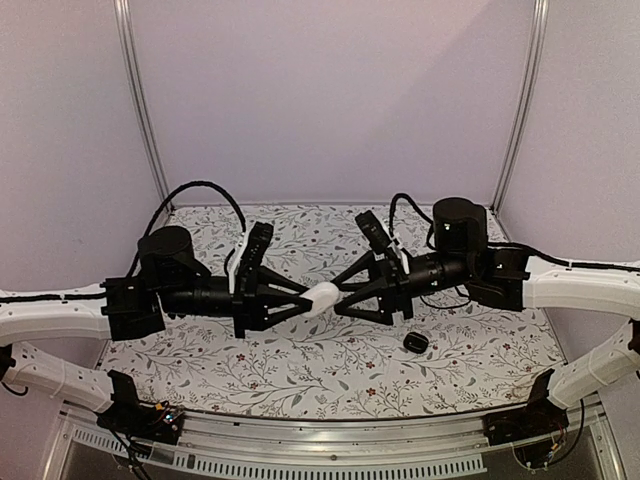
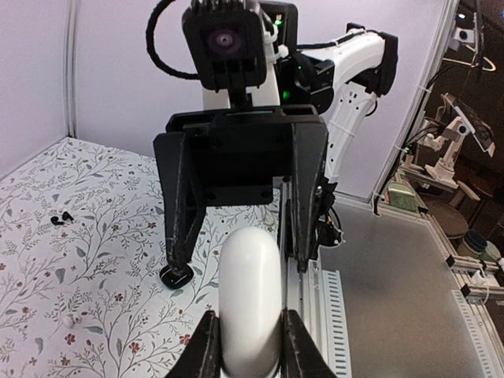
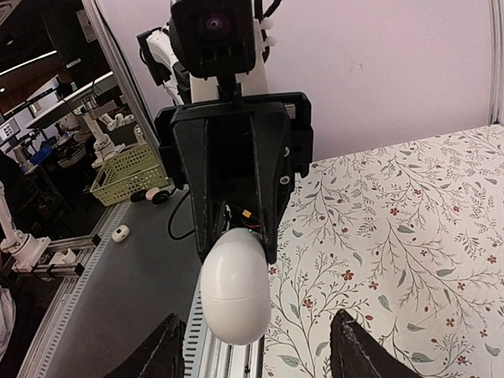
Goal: Insert the wireless bluetooth earbuds into the charging case
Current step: Pass from the left arm to the right
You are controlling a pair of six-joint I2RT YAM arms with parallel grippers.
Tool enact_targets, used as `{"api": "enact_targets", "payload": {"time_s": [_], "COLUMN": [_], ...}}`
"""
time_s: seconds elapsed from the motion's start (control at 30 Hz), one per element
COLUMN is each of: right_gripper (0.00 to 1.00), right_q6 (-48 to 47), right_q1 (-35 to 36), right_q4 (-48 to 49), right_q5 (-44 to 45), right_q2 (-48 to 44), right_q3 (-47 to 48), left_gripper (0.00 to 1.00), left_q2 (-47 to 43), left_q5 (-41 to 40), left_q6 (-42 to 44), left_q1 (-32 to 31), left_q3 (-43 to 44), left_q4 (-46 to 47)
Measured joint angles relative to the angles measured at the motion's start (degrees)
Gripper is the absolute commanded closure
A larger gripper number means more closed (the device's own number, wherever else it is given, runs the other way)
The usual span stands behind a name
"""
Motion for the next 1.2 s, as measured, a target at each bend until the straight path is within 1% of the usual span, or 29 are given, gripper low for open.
{"api": "enact_targets", "payload": {"time_s": [0.1, 0.23, 0.5, 0.63, 0.87, 0.93, 1.13, 1.17, 1.2], "right_gripper": [0.46, 0.53, 0.65, 0.66, 0.66, 0.64, 0.76, 0.79, 0.83], "right_q6": [3.10, 5.62, 7.43, 7.58, 7.58, 7.52, 7.08, 7.04, 6.71], "right_q1": [0.00, -0.04, -0.02, 0.02, 0.07, 0.07, 0.09, 0.09, 0.09], "right_q4": [5.03, 9.09, 11.98, 12.17, 12.13, 12.07, 11.37, 11.28, 11.15], "right_q5": [-1.16, -2.34, -3.76, -4.15, -4.90, -5.03, -5.64, -5.66, -5.66], "right_q2": [1.09, 2.14, 3.78, 4.07, 4.68, 4.96, 5.09, 5.09, 5.09], "right_q3": [-0.15, -0.20, -0.20, -0.20, 0.39, 0.72, 1.46, 1.53, 1.53], "left_gripper": [0.88, 0.88, 0.88, 0.88, 0.88, 0.89, 0.89, 0.88, 0.84], "left_q2": [-0.04, -0.04, -0.09, -0.09, -0.07, -0.07, 0.13, 0.15, 0.22], "left_q5": [-0.42, -1.20, -2.08, -2.12, -1.90, -1.75, -1.22, -1.22, -1.20], "left_q6": [-1.31, -2.32, -3.19, -3.37, -3.34, -3.32, -3.26, -3.15, -3.13], "left_q1": [0.02, 0.04, 0.04, 0.04, 0.04, 0.04, 0.07, 0.07, 0.07], "left_q3": [-0.50, -0.87, -1.03, -1.03, -1.03, -1.03, -1.03, -1.03, -1.01], "left_q4": [2.78, 4.66, 6.03, 6.10, 6.03, 6.03, 5.70, 5.55, 5.44]}}
